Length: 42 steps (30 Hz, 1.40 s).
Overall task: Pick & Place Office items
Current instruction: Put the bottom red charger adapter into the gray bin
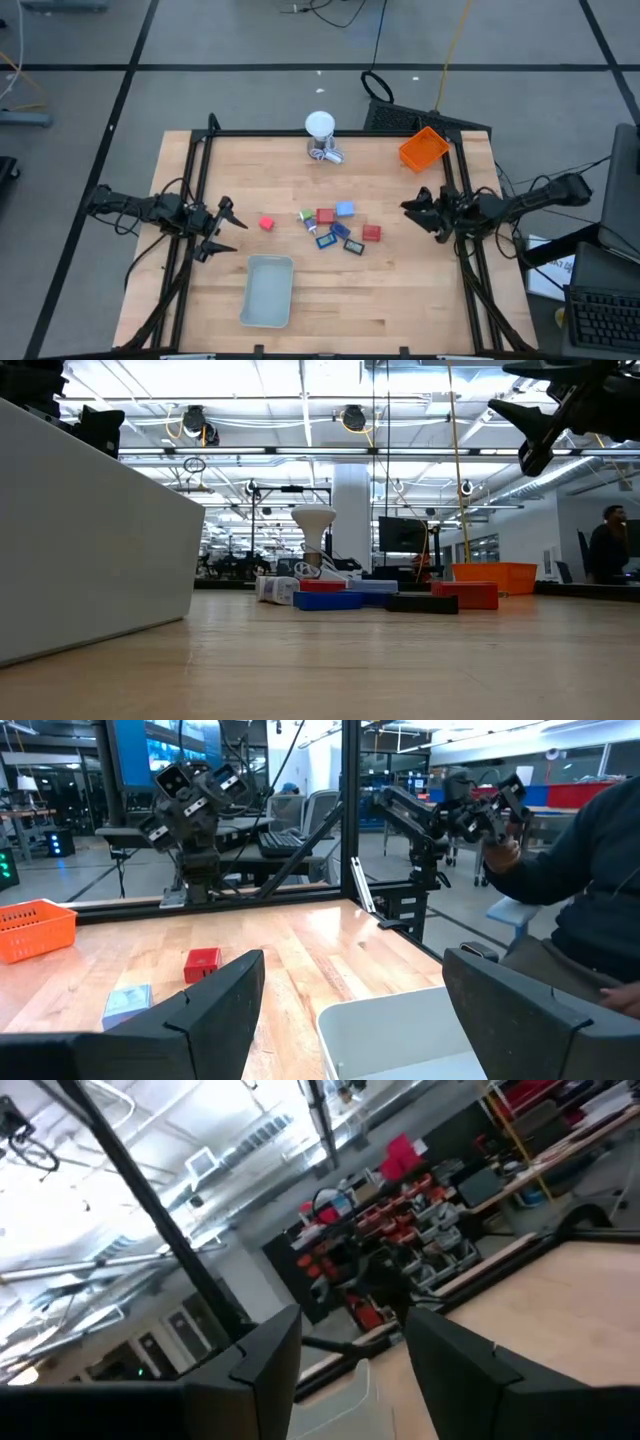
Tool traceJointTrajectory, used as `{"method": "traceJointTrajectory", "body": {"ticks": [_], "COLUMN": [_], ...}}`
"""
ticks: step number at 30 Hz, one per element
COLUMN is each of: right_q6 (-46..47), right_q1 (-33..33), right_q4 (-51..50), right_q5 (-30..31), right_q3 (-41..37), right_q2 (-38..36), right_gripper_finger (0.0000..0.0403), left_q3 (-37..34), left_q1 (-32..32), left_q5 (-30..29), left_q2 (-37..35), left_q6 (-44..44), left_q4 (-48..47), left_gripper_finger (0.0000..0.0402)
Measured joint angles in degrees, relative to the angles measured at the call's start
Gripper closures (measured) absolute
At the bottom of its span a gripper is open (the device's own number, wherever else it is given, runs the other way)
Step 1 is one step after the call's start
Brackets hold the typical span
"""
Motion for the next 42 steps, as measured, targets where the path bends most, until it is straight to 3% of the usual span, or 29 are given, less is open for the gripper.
{"method": "traceJointTrajectory", "body": {"ticks": [3,6,10,14,16,18,22,25,32,36,42], "right_q6": [-1.4,-5.1,-17.0,-30.8,-36.3,-37.9,-31.0,-26.6,-17.7,-16.4,-14.4], "right_q1": [1.8,3.9,8.6,13.6,14.6,15.0,14.2,12.6,6.0,2.7,-0.9], "right_q4": [4.9,8.5,14.0,16.1,15.2,16.7,11.3,1.1,-18.3,-20.3,-18.7], "right_q5": [-1.4,-7.8,-21.7,-25.1,-22.3,-14.3,6.7,13.5,14.8,11.9,4.5], "right_q3": [0.5,2.4,6.2,9.5,9.9,10.4,10.9,12.4,16.8,17.0,17.0], "right_q2": [6.1,12.3,20.9,27.4,30.1,31.6,34.6,35.9,40.6,44.2,50.0], "right_gripper_finger": [0.0232,0.0232,0.0232,0.0232,0.0232,0.0232,0.0226,0.0204,0.0128,0.0102,0.0097], "left_q3": [0.0,0.0,0.0,0.0,0.0,0.0,0.0,0.0,0.0,0.0,0.0], "left_q1": [0.0,0.0,0.0,0.0,0.0,0.0,0.0,0.0,0.0,0.0,0.0], "left_q5": [0.0,0.0,0.0,0.0,0.0,0.0,0.0,0.0,0.0,0.0,0.0], "left_q2": [0.0,0.0,0.0,0.0,0.0,0.0,0.0,0.0,0.0,0.0,0.0], "left_q6": [0.0,0.0,0.0,0.0,0.0,0.0,0.0,0.0,0.0,0.0,0.0], "left_q4": [0.0,0.0,0.0,0.0,0.0,0.0,0.0,0.0,0.0,0.0,0.0], "left_gripper_finger": [0.0096,0.0096,0.0096,0.0096,0.0096,0.0096,0.0096,0.0096,0.0096,0.0096,0.0096]}}
